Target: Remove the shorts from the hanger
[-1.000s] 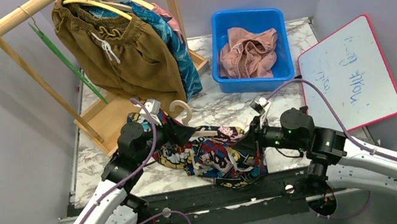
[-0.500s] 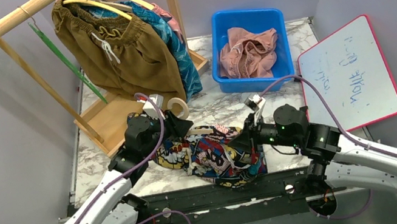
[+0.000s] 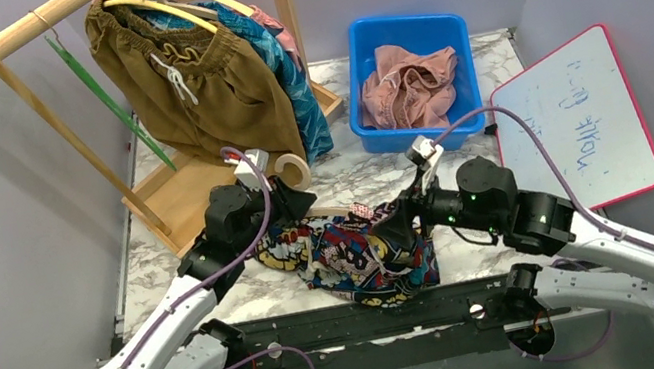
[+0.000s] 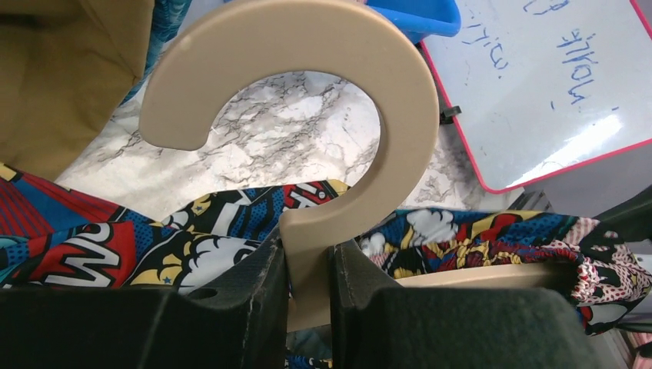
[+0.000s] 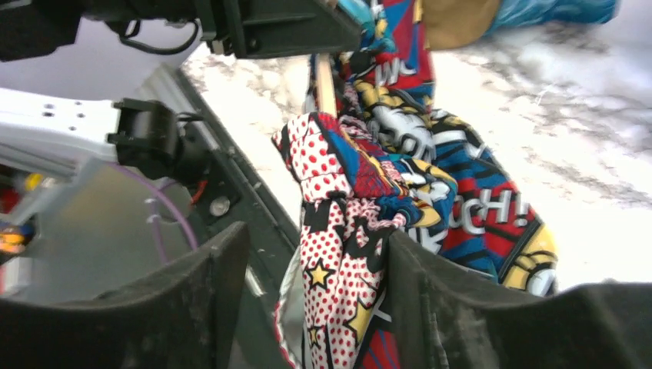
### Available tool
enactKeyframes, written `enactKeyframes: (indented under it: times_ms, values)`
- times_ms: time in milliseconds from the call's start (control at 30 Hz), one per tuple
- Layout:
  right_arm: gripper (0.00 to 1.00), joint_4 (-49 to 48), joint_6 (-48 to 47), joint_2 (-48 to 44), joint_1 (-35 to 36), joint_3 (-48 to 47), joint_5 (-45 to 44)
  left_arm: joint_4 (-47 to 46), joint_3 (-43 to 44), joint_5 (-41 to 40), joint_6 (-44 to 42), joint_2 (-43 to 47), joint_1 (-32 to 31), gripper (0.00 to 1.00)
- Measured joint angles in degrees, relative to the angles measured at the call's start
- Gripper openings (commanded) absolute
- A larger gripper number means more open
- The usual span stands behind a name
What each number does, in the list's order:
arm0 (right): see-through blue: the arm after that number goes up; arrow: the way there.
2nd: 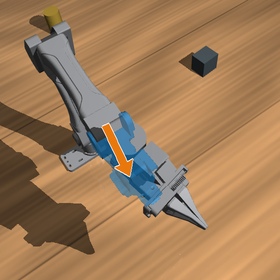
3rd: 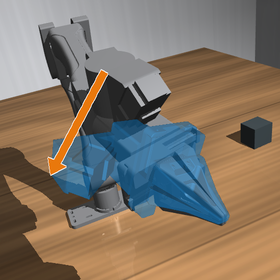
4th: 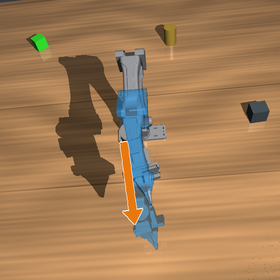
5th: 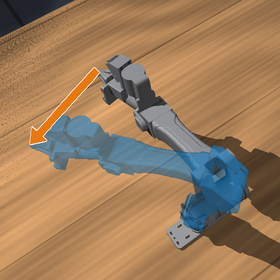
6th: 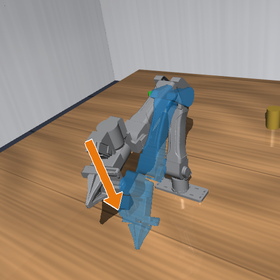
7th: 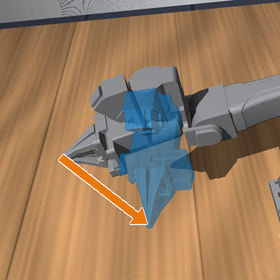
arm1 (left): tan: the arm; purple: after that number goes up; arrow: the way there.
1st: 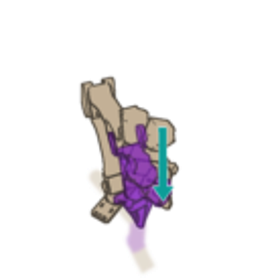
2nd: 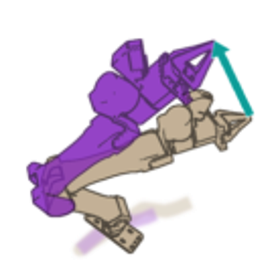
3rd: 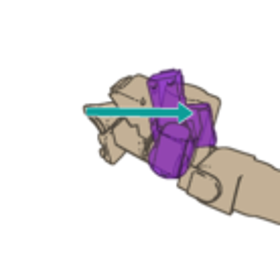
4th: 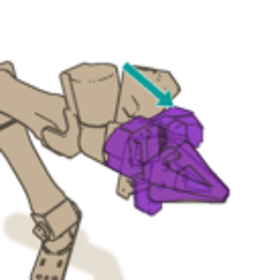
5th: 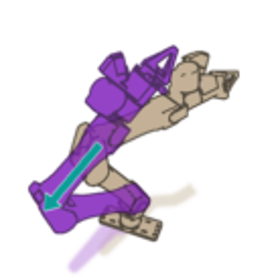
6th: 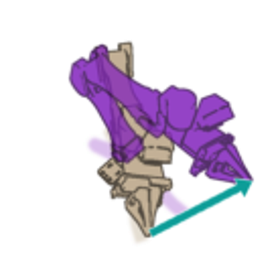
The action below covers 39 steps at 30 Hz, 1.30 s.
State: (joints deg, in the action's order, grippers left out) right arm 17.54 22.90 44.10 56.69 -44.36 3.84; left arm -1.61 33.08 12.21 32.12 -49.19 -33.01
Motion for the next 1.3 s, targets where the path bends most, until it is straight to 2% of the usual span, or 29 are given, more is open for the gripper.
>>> enactKeyframes:
  times_ms: [67,167,367,400,433,500,533,567,767,800,867,1033,1067,1167,1200,1233,1300]
  values:
    - [0.76,2.47,-1.16,1.07,0.0,-3.08,-2.29,0.7,0.0,-0.83,0.02,-0.02,0.0,0.0]
    - [0.76,7.28,-2.64,4.22,0.0,-8.37,-6.12,1.14,0.02,-1.73,0.04,-0.35,-0.02,0.0]
    - [0.63,10.47,-6.86,12.66,0.0,-13.53,-6.47,2.64,0.79,-2.58,-0.17,-1.99,-0.63,0.0]
    - [0.53,10.29,-7.48,14.47,0.0,-14.08,-5.77,3.28,1.29,-2.58,-0.33,-2.27,-0.79,0.0]
    - [0.38,10.05,-7.98,16.33,0.0,-14.53,-4.68,3.65,1.68,-2.6,-0.63,-2.45,-0.81,0.0]
    - [0.24,9.64,-8.87,19.69,0.0,-15.3,-3.13,4.48,2.62,-2.64,-0.98,-2.58,-0.87,0.0]
    - [0.11,9.64,-8.61,21.57,0.0,-15.98,-2.86,4.68,2.97,-2.73,-1.33,-2.58,-0.87,0.0]
    - [0.07,9.64,-8.61,22.62,0.0,-16.39,-2.95,4.87,3.28,-2.99,-1.7,-2.58,-0.87,0.0]
    - [0.12,8.63,-7.78,19.91,0.59,-15.15,-4.07,7.1,5.42,-4.28,-3.5,-2.62,-1.49,0.0]
    - [0.14,8.63,-7.82,18.93,0.59,-14.86,-4.26,7.15,5.9,-4.24,-3.67,-2.64,-1.81,0.0]
    - [0.28,8.61,-7.85,17.49,0.61,-14.71,-4.61,7.02,6.75,-4.15,-3.69,-2.67,-2.36,0.0]
    - [0.36,9.81,-7.98,15.21,0.55,-14.32,-6.29,8.33,7.21,-6.51,-4.2,-2.97,-1.64,0.0]
    - [0.35,9.86,-7.98,15.12,0.39,-14.19,-6.34,8.66,7.21,-6.84,-4.33,-3.17,-1.49,0.0]
    - [0.19,9.68,-7.78,15.23,0.31,-13.44,-5.7,9.51,7.32,-7.13,-4.79,-3.78,-1.44,0.0]
    - [0.07,9.55,-7.78,15.32,0.31,-13.18,-5.31,9.68,7.32,-7.13,-4.96,-3.91,-1.44,0.0]
    - [0.02,9.51,-7.72,15.56,0.31,-13.03,-4.9,9.92,7.34,-7.13,-5.2,-4.09,-1.44,0.0]
    - [0.01,9.16,-7.3,16.17,0.31,-12.92,-4.04,10.54,7.34,-7.15,-5.64,-4.26,-1.44,0.0]
